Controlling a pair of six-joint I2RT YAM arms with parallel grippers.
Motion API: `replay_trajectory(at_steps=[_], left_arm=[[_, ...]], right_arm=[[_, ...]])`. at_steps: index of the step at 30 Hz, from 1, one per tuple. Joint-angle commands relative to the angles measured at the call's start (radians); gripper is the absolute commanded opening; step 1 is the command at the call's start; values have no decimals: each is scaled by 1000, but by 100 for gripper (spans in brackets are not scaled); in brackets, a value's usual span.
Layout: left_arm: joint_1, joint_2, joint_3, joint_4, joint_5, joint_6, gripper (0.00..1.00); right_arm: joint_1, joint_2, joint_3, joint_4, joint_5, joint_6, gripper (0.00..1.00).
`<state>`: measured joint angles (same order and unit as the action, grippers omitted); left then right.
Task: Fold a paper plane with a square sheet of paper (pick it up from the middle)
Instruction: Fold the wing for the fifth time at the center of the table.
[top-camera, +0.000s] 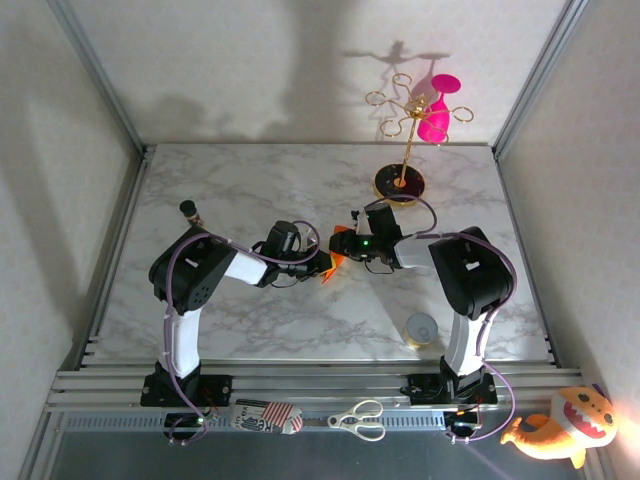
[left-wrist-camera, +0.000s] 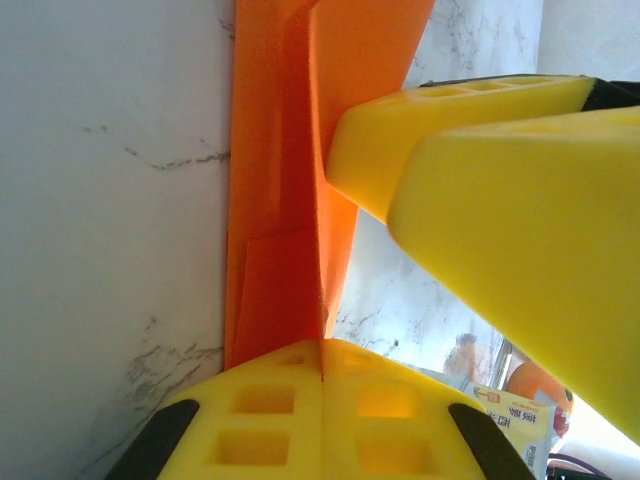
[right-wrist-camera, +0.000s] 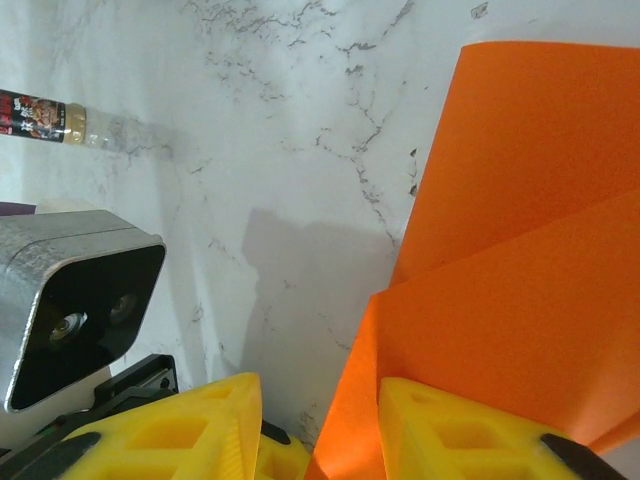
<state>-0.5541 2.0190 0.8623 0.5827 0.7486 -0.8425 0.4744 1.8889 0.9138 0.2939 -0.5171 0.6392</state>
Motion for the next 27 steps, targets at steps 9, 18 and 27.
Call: replay_trajectory(at_steps=[9, 18, 27], left_arm=[[10, 81, -25, -161, -80, 13, 6], [10, 72, -29, -165, -78, 13, 8], [5, 17, -34, -196, -72, 18, 13]], right_arm=[[-5, 42, 39, -49, 15, -25, 38], [-5, 68, 54, -105, 47, -31, 37], [-4, 93, 71, -154, 80, -32, 36]])
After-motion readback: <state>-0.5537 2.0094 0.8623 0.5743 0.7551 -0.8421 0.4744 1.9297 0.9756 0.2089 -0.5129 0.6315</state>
